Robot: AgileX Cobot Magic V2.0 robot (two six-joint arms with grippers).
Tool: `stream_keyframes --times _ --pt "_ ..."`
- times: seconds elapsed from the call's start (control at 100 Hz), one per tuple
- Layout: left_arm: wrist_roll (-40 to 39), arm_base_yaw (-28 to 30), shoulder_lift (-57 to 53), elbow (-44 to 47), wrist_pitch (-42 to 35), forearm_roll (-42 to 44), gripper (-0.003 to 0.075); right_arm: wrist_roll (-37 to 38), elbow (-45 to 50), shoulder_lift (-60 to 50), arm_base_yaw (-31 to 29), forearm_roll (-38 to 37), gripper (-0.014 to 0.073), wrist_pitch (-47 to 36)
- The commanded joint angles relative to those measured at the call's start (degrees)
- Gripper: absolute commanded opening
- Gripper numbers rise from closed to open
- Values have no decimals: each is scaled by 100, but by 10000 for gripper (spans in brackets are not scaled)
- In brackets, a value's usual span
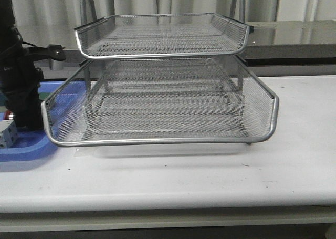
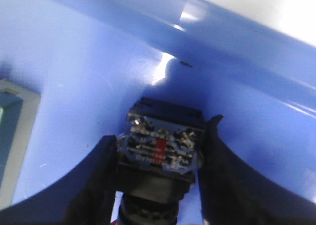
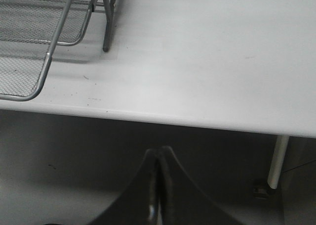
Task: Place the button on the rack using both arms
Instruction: 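Lift the button and carry it into the pulled-out middle tray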
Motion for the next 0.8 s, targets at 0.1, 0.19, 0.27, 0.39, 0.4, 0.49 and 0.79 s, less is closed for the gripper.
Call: stream_keyframes --times 0.1,0.19,0.27,0.39,0.4,0.49,0.79 --pt "-52 -22 -660 -181 -4 -104 -20 0 -191 25 -2 -52 -71 -300" --pt "-148 -22 -860 -181 27 -104 -20 0 -191 25 -2 -52 -71 -300" --pt "-230 -22 -1091 -219 132 -104 -20 0 -191 25 -2 -52 -71 -300" --pt "-341 -22 -1358 -363 430 -104 -20 0 -191 25 -2 -52 -71 -300" --pt "-341 -22 -1372 -371 448 -104 -20 0 -191 25 -2 -52 -71 -300" --pt "-433 -22 -1591 -466 704 -104 -20 0 -191 25 -2 -52 -71 -300" --pt "-586 -22 -2462 -477 1584 -104 -20 0 -191 25 -2 -52 -71 -300"
